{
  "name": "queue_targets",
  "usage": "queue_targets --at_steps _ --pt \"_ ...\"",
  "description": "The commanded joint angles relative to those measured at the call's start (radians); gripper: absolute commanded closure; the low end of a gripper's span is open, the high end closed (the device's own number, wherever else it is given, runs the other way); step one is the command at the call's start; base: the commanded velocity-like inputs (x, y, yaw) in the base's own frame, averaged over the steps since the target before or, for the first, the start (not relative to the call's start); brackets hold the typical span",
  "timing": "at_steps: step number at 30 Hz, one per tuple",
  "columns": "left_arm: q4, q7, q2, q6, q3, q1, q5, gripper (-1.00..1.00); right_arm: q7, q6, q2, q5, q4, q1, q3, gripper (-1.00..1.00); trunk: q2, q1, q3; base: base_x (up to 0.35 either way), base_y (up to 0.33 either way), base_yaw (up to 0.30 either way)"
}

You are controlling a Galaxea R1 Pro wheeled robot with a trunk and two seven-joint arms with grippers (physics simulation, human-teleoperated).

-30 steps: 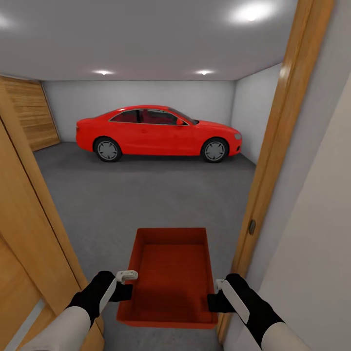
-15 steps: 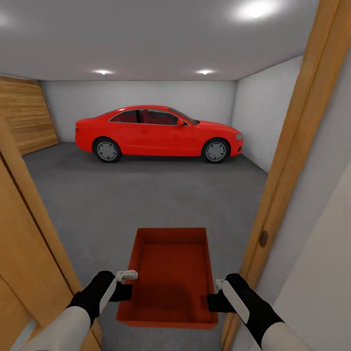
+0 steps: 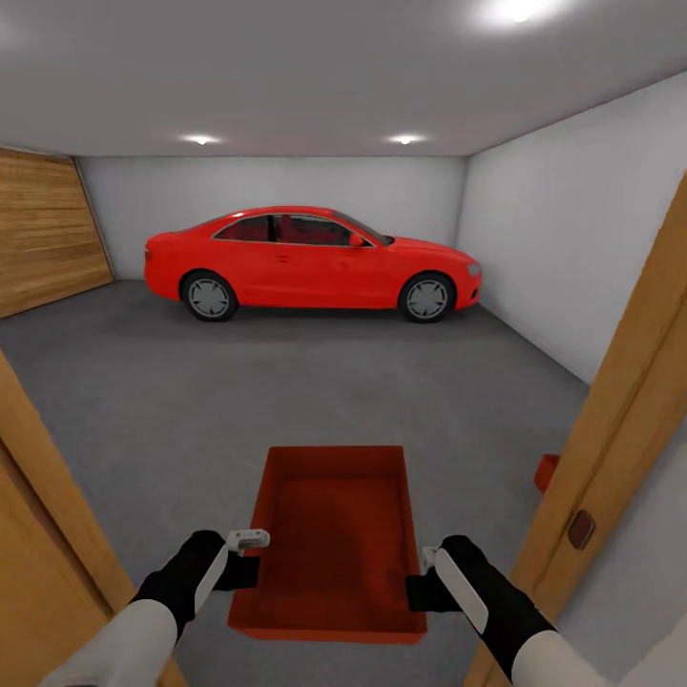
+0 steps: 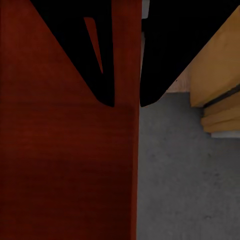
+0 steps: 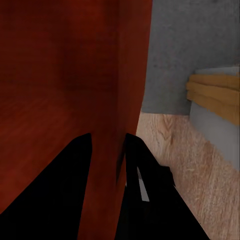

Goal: Move the two storage containers from the living room to the garage. In the garage, place one container on the floor and stack the other container on top of it (either order is fine).

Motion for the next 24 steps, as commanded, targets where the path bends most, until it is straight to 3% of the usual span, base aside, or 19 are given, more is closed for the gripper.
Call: queue_targets --at_steps 1,24 --pt "0.001 -0.011 -0.002 0.005 0.011 0.000 -0.009 1.00 -0.004 -0.001 0.000 -0.011 -0.002 -0.001 0.003 1.00 -0.001 0.001 -0.001 0.316 0.088 0.000" --pt "0.001 -0.011 -0.002 0.005 0.011 0.000 -0.008 1.00 -0.004 -0.001 0.000 -0.010 -0.002 -0.001 0.003 1.00 -0.001 0.001 -0.001 0.316 0.035 0.000"
